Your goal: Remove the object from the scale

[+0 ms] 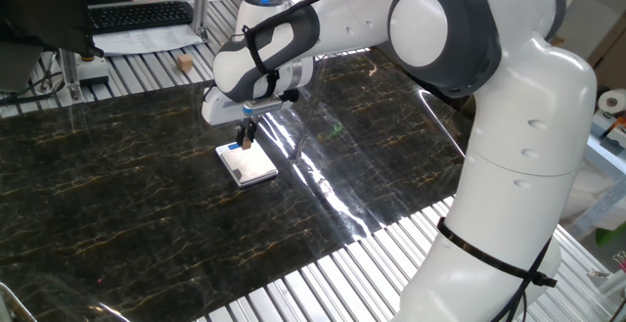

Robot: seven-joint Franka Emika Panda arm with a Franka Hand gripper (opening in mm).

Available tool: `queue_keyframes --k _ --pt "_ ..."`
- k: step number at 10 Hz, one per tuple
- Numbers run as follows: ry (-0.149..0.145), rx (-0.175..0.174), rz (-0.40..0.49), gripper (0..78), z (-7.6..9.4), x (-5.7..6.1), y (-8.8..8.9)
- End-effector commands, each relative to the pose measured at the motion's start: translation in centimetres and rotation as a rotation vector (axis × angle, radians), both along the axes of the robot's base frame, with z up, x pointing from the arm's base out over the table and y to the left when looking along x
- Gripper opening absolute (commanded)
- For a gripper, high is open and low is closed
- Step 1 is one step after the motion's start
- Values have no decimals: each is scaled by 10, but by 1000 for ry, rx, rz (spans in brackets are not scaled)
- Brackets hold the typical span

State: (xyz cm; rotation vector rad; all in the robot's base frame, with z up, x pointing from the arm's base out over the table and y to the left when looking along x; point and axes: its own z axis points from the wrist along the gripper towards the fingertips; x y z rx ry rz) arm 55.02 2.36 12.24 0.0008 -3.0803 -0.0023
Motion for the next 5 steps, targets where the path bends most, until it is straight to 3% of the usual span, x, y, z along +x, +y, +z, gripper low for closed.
queue_keyframes --k 1,5 --pt "-7 -7 -3 13 3 4 -1" --pt "-5 -11 5 13 7 22 -1"
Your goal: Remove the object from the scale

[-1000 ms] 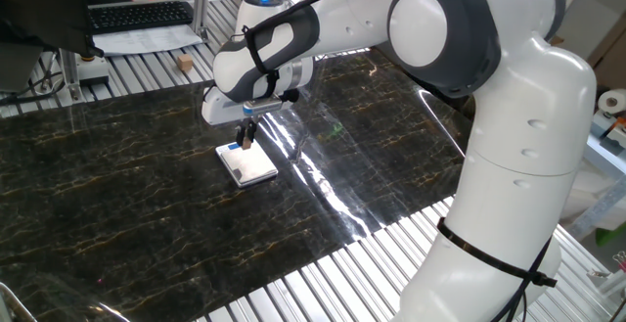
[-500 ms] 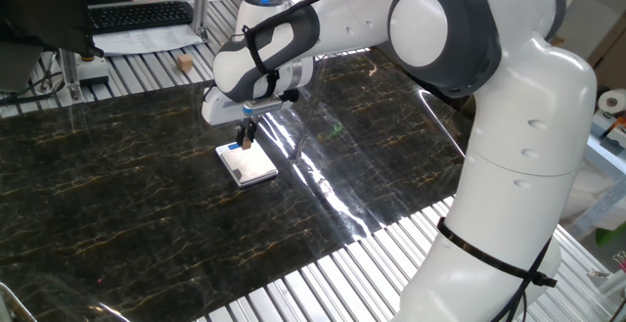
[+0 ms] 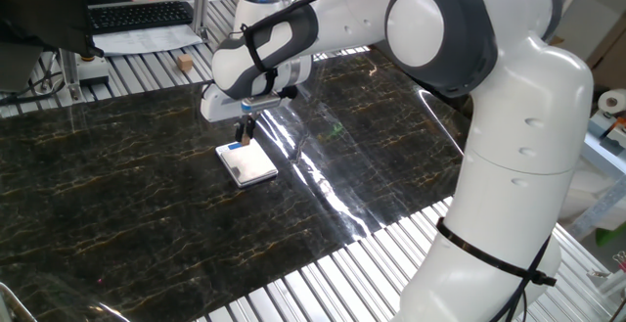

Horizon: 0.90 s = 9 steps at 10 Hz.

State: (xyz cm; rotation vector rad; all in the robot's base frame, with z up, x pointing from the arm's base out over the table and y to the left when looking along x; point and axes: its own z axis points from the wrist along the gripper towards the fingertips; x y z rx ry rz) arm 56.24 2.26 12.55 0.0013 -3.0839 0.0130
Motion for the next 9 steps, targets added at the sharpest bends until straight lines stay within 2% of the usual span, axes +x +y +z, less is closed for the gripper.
queue_keyframes --k 1,2,4,6,9 --pt "-2 -2 5 13 4 14 0" --pt "-2 -1 6 13 3 16 0" --pt "-24 2 8 13 -7 30 1" --pt "-27 0 11 13 -3 43 0" --pt "-35 0 10 13 -3 48 0"
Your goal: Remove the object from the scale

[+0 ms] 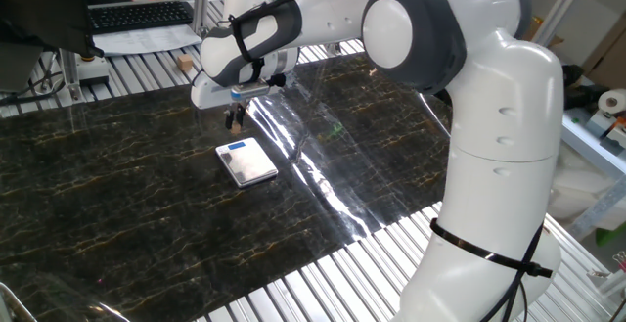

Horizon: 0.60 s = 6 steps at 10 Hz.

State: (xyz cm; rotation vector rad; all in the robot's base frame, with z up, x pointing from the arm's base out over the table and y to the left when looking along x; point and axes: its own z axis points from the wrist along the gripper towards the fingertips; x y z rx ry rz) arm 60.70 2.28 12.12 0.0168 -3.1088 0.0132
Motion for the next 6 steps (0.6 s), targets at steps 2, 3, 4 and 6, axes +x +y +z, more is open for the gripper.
queue_keyframes --k 2,3,4,6 --pt "-21 0 1 13 -4 7 -1" --pt "-30 1 3 13 -8 10 -1" --pt "-38 1 5 13 -11 13 -1" --pt "-47 1 9 13 -13 17 -2"
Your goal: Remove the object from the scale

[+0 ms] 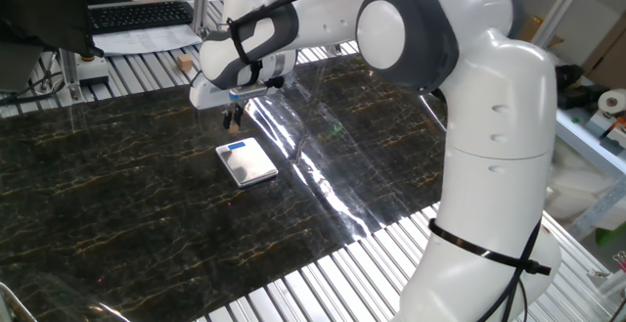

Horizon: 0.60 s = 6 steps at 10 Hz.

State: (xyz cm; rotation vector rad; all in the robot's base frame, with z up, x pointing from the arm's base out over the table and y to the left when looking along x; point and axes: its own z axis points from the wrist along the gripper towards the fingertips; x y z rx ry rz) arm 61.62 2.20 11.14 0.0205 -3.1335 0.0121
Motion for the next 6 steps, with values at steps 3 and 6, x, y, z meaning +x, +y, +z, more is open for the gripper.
queue_keyframes --k 3,6 --pt "-27 -1 11 13 -9 13 -2" --pt "-31 1 25 13 -20 17 -3"
